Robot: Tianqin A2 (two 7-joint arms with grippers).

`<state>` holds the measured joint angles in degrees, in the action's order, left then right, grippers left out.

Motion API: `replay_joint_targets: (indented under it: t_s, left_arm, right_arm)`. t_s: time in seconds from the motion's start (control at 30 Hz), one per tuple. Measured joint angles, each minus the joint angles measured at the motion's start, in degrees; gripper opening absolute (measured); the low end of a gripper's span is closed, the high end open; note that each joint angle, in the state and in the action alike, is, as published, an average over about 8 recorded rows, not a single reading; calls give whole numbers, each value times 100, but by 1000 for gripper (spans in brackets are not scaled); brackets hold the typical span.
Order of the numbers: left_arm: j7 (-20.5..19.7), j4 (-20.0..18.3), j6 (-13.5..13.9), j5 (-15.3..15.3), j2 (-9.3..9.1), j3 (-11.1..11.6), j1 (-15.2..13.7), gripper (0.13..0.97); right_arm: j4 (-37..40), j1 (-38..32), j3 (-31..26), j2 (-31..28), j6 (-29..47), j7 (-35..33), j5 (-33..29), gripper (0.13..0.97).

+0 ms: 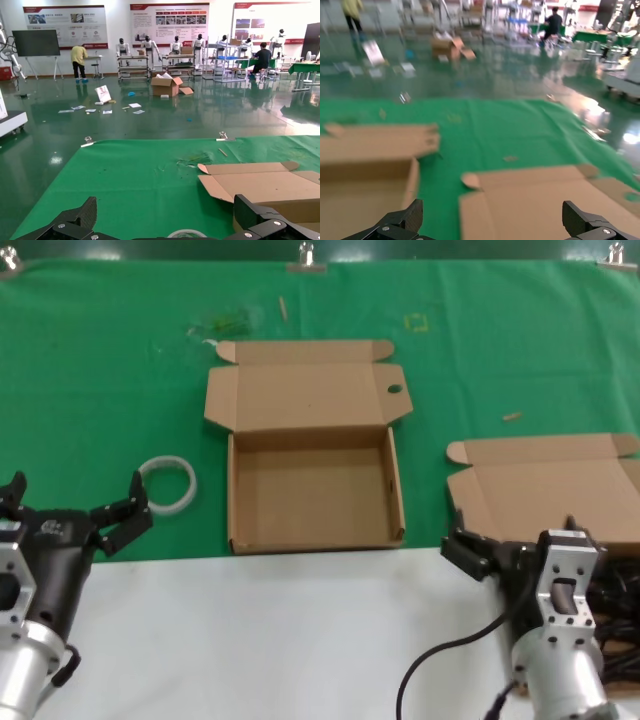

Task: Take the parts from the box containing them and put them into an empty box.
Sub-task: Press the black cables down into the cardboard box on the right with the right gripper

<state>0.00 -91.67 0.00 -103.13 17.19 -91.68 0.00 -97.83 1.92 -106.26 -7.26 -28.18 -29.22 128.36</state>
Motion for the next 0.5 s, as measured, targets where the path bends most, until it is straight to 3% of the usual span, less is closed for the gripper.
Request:
replay_joint_targets:
  t_s: [0.27, 0.5]
  left_arm:
    - [0, 0, 0, 0, 0, 0, 0, 965]
    - [0, 0, 0, 0, 0, 0, 0, 965]
  right_arm:
    - [-566, 177, 12, 0, -1533, -2116, 784, 966]
    - [-844, 136, 175, 0, -2445, -3883, 1187, 966]
